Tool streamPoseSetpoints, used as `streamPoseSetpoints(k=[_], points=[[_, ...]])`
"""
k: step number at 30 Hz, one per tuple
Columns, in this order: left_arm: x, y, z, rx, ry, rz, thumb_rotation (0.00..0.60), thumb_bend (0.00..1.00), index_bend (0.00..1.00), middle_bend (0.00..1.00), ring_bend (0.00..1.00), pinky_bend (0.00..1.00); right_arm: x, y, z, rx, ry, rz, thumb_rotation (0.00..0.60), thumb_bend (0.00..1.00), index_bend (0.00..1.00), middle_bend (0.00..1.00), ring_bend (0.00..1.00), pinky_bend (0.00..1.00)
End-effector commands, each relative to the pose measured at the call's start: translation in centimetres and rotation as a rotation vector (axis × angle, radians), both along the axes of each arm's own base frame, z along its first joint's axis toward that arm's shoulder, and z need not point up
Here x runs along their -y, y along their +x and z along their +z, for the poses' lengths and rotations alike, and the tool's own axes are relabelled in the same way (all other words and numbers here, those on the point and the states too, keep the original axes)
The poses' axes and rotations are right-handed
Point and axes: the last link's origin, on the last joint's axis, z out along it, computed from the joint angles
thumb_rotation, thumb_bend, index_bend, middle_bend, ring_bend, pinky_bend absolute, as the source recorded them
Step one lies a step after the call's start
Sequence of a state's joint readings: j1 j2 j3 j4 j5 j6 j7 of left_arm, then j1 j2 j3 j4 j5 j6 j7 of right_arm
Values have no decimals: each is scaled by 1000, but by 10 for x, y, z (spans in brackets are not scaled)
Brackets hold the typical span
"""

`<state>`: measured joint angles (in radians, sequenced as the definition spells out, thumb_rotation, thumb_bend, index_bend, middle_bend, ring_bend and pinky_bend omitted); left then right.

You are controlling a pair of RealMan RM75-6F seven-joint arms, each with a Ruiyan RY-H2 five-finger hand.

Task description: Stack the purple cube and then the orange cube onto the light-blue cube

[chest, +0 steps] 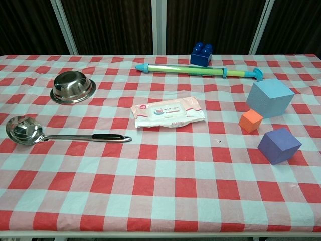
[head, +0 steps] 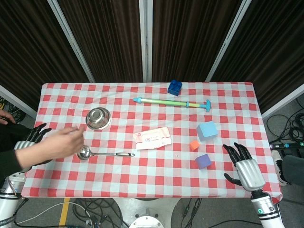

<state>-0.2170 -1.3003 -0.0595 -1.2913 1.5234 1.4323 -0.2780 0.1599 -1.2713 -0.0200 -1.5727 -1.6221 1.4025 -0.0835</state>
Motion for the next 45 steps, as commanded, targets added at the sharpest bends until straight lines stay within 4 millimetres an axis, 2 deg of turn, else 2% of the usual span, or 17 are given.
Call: streamPoseSetpoints(k=[1,6,12,22,33,45], points=[[0,0,1,5,1,0,600,60,240,202,145,314,0,0,0,-3,1,2,600,99,0,153,0,76],[1,1,2,4,8,-3,600,60,240,202,145,315,3,0,2,-20,4,9,600,99,0,153,0,75],[0,1,4,6,19,-7,600,60,240,202,144,315,8,10,5,-76,27,58,600,99,0,183,0,76],[-1,-3,11,5,51,9,600,59,240,202,144,314,45,25,0,-330,206,203,600,100,0,261,26,74],[0,-6,11,-6,49,21,600,60,240,202,144,314,69,30,-34,-349,300,227,600,105,0,285,31,73],[1,-9,13,-6,65,36,600,60,240,202,144,315,75,29,-54,-337,329,225,600,114,0,313,41,73]])
